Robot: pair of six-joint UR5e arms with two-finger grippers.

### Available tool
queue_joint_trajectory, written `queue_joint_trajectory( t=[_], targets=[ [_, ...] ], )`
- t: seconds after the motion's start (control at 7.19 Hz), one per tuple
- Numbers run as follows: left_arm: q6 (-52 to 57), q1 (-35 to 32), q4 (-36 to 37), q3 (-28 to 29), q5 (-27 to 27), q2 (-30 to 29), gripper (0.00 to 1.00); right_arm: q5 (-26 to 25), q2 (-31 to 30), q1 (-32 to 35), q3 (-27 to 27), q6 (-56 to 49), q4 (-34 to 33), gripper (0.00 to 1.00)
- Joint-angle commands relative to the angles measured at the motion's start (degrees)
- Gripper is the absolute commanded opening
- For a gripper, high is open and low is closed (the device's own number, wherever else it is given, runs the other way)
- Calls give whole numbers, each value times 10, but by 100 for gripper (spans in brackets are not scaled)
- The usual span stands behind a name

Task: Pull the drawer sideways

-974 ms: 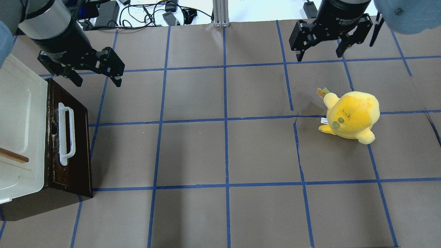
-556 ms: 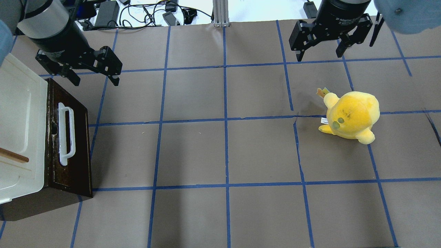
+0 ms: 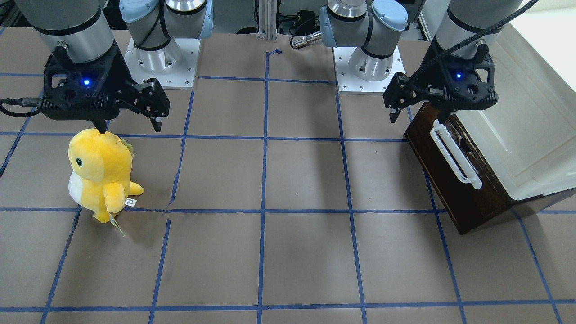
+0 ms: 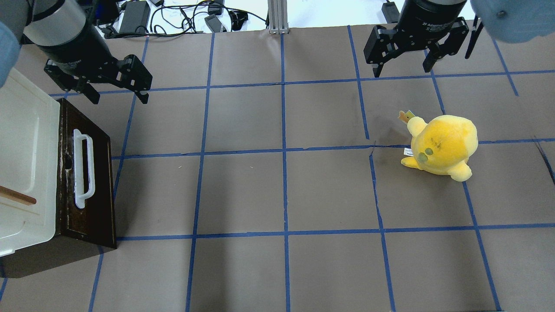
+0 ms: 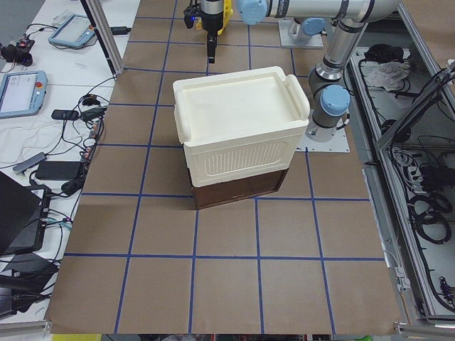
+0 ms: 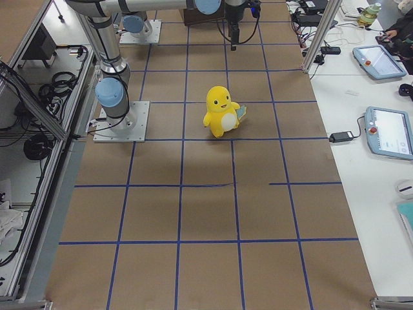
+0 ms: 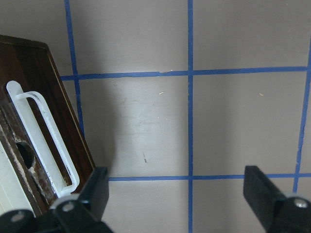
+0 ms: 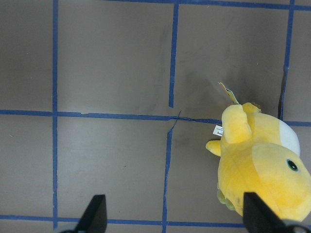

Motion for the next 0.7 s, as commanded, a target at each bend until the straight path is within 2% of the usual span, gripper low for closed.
queue_joint_trajectory(
  t=[0.0, 0.14, 0.28, 0.42, 0.56],
  targets=[
    [-8, 2, 39, -21, -2, -19, 100, 1, 0, 0, 0, 0, 0, 100],
    [-6, 1, 65, -50, 4, -31, 100, 0, 0, 0, 0, 0, 0, 100],
    [-36, 0, 114, -80, 35, -40, 100, 0, 0, 0, 0, -1, 0, 100],
    [-107, -2, 124, -104, 96, -60, 100, 1, 0, 0, 0, -1, 0, 100],
    [-142, -2, 129, -110, 131, -81, 100, 1, 0, 0, 0, -1, 0, 100]
  ],
)
